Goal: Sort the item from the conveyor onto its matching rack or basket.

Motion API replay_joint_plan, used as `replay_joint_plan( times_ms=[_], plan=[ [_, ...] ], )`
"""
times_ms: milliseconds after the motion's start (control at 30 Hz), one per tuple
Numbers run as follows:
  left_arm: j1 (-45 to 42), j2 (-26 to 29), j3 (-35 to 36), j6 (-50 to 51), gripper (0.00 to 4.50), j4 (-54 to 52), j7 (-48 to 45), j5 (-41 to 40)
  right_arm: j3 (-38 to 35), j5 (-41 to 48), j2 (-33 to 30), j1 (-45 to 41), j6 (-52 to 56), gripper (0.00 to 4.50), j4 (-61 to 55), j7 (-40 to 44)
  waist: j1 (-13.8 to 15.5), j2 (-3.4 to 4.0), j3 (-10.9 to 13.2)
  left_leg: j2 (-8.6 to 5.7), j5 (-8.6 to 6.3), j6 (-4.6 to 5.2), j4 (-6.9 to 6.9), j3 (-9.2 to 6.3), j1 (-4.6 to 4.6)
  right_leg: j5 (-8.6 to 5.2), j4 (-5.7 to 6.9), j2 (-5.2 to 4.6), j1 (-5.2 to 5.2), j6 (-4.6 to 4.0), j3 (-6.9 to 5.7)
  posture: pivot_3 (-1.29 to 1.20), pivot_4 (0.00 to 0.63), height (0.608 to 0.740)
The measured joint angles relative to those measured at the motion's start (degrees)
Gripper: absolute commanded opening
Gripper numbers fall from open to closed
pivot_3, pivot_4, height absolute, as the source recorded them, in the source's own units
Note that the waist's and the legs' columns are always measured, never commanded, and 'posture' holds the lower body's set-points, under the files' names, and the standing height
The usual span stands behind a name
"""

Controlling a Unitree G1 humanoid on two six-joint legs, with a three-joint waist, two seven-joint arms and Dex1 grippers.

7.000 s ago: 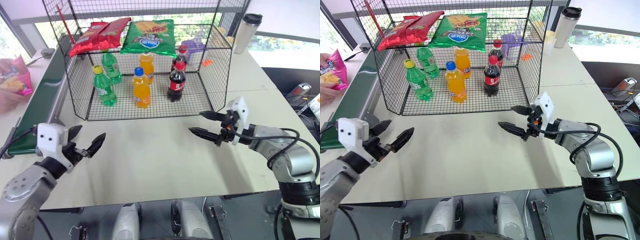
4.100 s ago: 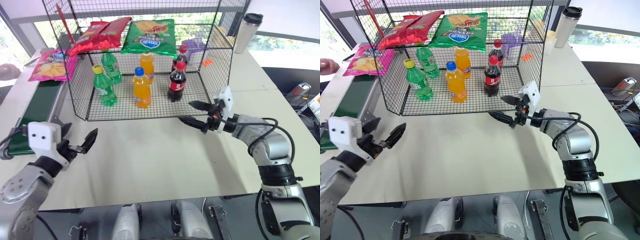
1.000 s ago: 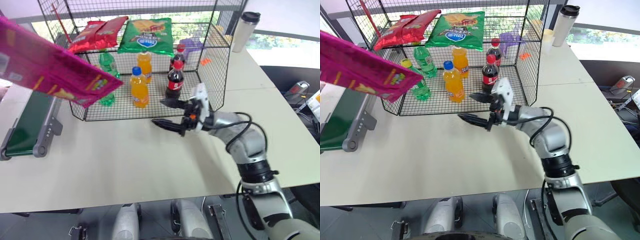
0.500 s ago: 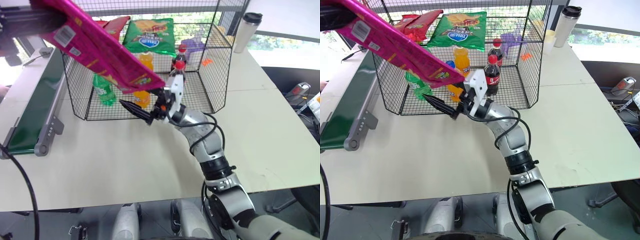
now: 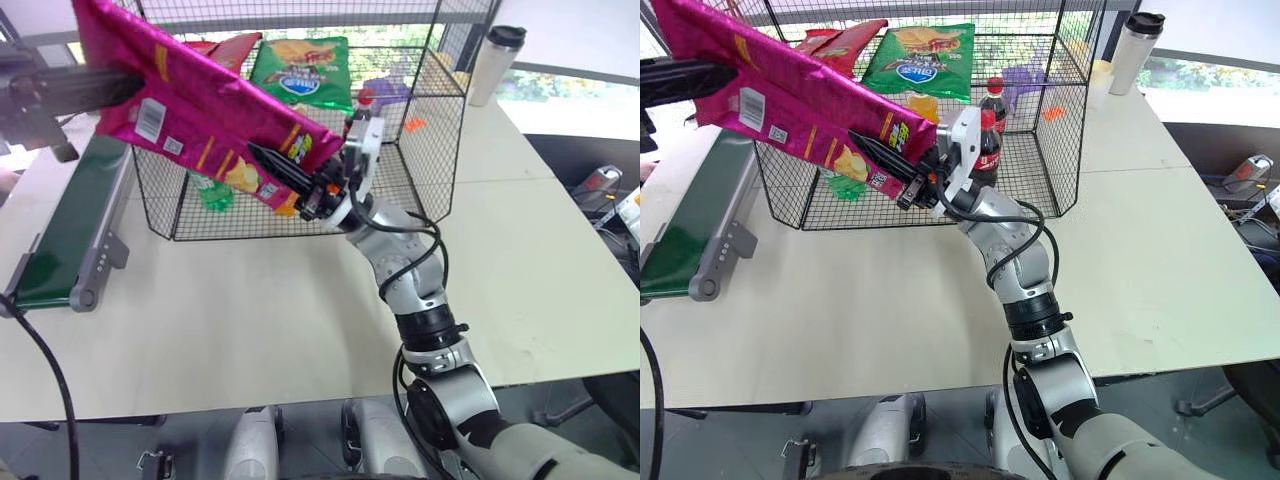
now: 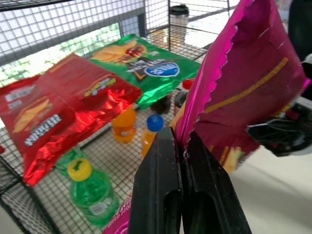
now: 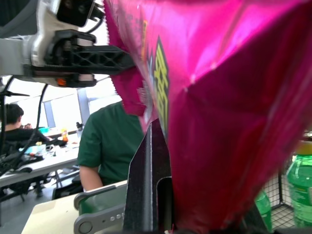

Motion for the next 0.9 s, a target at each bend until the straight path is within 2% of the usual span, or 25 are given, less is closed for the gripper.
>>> replay_joint_plan(
  times_ms=[67,167,300,433,567,633,733,833,900],
  plan=[
    [0.7,-1.3,0.5,-1.2,0.00,0.0,0.0,0.5,0.1,0.0,-0.8,0.0,0.9,0.02,-1.1,-0.1,0.0,0.00,0.0,0.00,0.00,0.00,0.00,-0.01,0.00,0.00,0.00,0.00,0.00,0.00,-0.01,0.00,0.150,0.740],
    [1.6,-2.7,1.3,-1.9,0.79,0.2,0.0,0.5,0.1,-0.1,-2.0,0.2,2.0,0.00,-2.2,-0.4,-0.1,0.00,0.0,0.00,0.00,0.00,-0.01,-0.01,0.01,0.00,0.01,0.01,0.00,0.00,0.00,0.00,0.150,0.740],
    [4.1,-3.3,1.9,-3.9,2.46,2.4,-0.9,2.1,-0.2,-0.1,-5.6,1.5,4.1,0.00,-6.0,-1.3,-0.1,0.01,0.0,0.00,0.00,0.00,-0.01,0.00,0.01,0.00,0.01,0.01,0.00,0.00,-0.01,0.00,0.150,0.740],
    [4.4,-3.2,3.7,-10.3,2.46,10.7,-0.7,8.1,-3.9,0.8,-13.2,4.2,8.4,0.00,-13.3,-3.3,0.2,-0.01,0.0,-0.01,0.00,0.00,-0.01,0.00,0.01,0.00,-0.03,-0.02,0.02,0.00,-0.03,0.00,0.150,0.740],
    [4.1,-4.8,3.8,-12.3,2.46,12.0,-0.6,9.3,-10.1,1.9,-21.5,7.6,14.3,0.00,-22.6,-8.8,0.5,0.00,0.0,-0.07,0.00,0.00,0.00,0.00,0.00,0.00,-0.07,-0.11,0.07,0.01,-0.05,0.00,0.150,0.740],
    [4.3,-7.3,3.6,-12.1,2.46,9.6,-0.4,8.9,-15.6,2.6,-27.1,9.2,18.0,0.00,-28.4,-12.5,0.9,-0.02,0.0,-0.11,0.00,0.00,0.01,0.04,-0.01,-0.02,-0.08,-0.17,0.07,0.04,-0.05,0.00,0.150,0.740],
    [4.7,-11.6,2.8,-11.8,2.46,5.3,1.4,8.1,-20.8,4.4,-30.9,9.6,21.7,0.00,-34.7,-16.6,0.9,-0.03,0.0,-0.08,0.00,0.00,0.01,0.03,0.09,-0.02,-0.09,-0.10,0.14,0.03,-0.04,0.00,0.150,0.740],
    [6.1,-17.2,-0.9,-12.4,2.46,-1.9,4.9,8.9,-21.9,2.7,-33.6,9.2,22.8,0.00,-37.2,-20.4,0.9,0.00,0.0,-0.08,0.00,0.00,0.02,0.02,0.19,-0.02,-0.06,-0.09,0.24,0.03,-0.01,0.00,0.150,0.740],
    [6.6,-22.6,-3.3,-12.2,2.46,-5.1,8.2,8.9,-21.1,-1.9,-35.7,7.4,21.8,0.00,-35.7,-23.2,0.9,-0.02,0.0,-0.08,0.00,0.00,0.09,0.01,0.15,-0.01,-0.07,-0.07,0.24,0.02,-0.01,0.00,0.150,0.740]
  ],
)
